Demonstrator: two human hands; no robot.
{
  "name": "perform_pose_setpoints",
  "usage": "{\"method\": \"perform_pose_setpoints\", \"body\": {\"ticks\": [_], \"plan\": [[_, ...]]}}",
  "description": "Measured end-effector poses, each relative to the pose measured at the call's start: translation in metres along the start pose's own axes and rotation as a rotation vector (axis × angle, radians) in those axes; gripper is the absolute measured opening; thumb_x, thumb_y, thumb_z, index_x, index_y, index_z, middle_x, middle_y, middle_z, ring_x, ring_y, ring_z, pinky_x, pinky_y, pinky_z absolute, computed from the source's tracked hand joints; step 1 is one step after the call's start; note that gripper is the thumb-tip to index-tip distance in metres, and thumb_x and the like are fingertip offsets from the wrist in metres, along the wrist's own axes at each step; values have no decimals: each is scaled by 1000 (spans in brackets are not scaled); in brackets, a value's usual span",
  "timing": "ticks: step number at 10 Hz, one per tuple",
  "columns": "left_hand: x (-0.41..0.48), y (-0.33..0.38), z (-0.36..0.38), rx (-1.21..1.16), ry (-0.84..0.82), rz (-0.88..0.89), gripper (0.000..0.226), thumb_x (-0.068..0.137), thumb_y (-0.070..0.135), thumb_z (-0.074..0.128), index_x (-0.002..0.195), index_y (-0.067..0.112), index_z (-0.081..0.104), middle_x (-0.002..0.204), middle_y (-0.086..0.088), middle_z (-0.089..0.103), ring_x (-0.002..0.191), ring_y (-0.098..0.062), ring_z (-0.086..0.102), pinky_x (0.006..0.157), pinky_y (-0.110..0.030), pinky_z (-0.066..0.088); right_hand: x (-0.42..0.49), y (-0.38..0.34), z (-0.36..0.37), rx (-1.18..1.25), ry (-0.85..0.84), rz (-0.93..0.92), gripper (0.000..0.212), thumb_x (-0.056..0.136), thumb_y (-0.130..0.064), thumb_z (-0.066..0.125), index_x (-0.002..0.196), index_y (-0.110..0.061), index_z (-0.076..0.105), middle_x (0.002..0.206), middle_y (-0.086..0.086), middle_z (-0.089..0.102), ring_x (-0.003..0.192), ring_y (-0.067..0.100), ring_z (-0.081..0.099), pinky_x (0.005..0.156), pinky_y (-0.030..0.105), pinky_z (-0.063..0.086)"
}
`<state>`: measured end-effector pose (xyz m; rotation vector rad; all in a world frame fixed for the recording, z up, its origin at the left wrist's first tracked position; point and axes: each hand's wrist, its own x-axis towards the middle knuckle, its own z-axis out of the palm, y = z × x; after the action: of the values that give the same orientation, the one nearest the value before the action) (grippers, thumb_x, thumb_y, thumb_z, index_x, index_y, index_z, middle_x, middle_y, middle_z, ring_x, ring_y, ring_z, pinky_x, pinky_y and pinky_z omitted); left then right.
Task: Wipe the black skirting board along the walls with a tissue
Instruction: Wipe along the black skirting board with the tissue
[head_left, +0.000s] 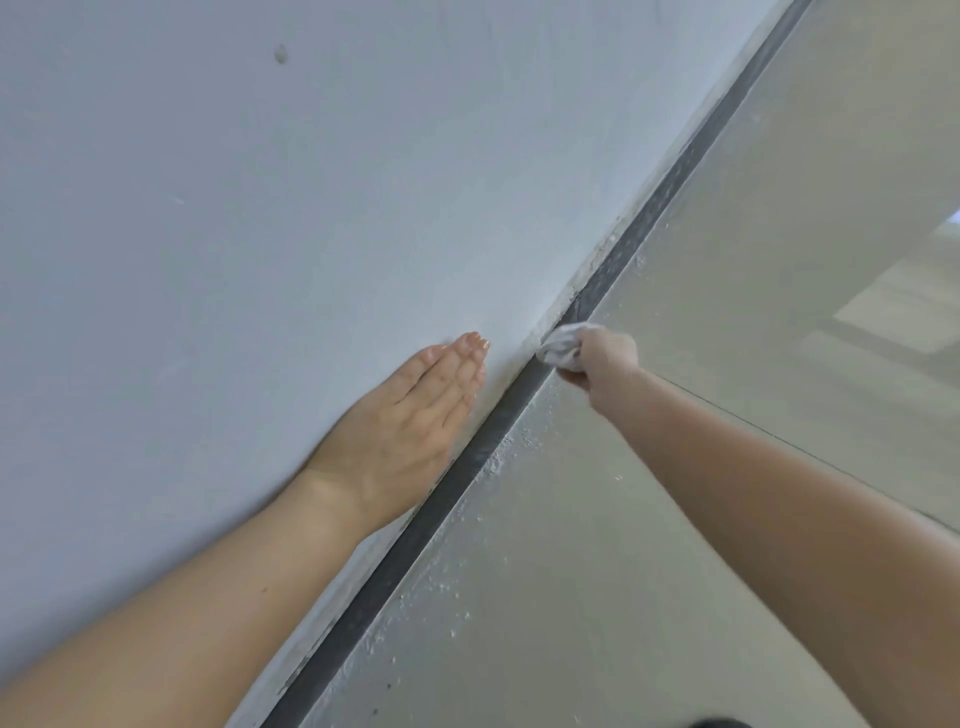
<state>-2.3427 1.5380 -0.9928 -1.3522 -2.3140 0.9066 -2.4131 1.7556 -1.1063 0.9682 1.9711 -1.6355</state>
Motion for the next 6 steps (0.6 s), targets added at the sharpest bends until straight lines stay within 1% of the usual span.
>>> {"method": "perform_pose_setpoints", "body": {"ticks": [1, 2, 3, 4, 5, 6], "plan": [[1, -6, -13, -142, 39, -35, 60, 88, 18, 20, 140, -7, 36, 149, -22, 34, 139, -34, 31, 115, -43, 17, -50, -22, -44, 297, 147, 65, 41, 95, -14, 41, 136, -10, 40, 127, 8, 53, 106, 15, 59, 56, 14, 50], [12, -16, -28, -147, 62, -38, 59, 89, 16, 19, 140, -8, 36, 148, -22, 35, 139, -34, 32, 114, -43, 19, -51, -30, -55, 166, 116, 54, 40, 93, -12, 45, 131, -4, 47, 133, 15, 54, 108, 22, 62, 53, 15, 48], [38, -22, -28, -100, 78, -35, 58, 90, 15, 16, 139, -7, 38, 147, -22, 37, 138, -33, 34, 114, -42, 17, -57, -38, -49, 73, 35, 52, 37, 90, -12, 51, 124, 0, 53, 126, 19, 59, 113, 30, 61, 56, 18, 48], [73, -16, -17, -10, 74, -55, 62, 92, 9, 1, 141, -5, 36, 149, -19, 35, 140, -31, 32, 115, -42, 11, -42, -28, -42, -83, -89, 40, 34, 89, -12, 53, 119, 4, 58, 119, 21, 63, 110, 33, 63, 71, 31, 54], [111, -10, -4, 75, 88, -82, 63, 90, 11, 1, 143, -4, 30, 152, -18, 31, 142, -30, 28, 116, -42, 8, -19, -2, -44, -126, -176, 88, 33, 89, -10, 53, 118, 5, 58, 118, 22, 63, 108, 33, 63, 84, 37, 54], [144, -8, 8, 155, 24, -77, 65, 90, 10, -8, 145, -5, 22, 154, -18, 23, 144, -32, 21, 116, -43, 4, 1, 22, -48, 51, -263, 191, 34, 90, -10, 52, 121, 5, 56, 118, 22, 62, 80, 26, 67, 72, 32, 56]]}}
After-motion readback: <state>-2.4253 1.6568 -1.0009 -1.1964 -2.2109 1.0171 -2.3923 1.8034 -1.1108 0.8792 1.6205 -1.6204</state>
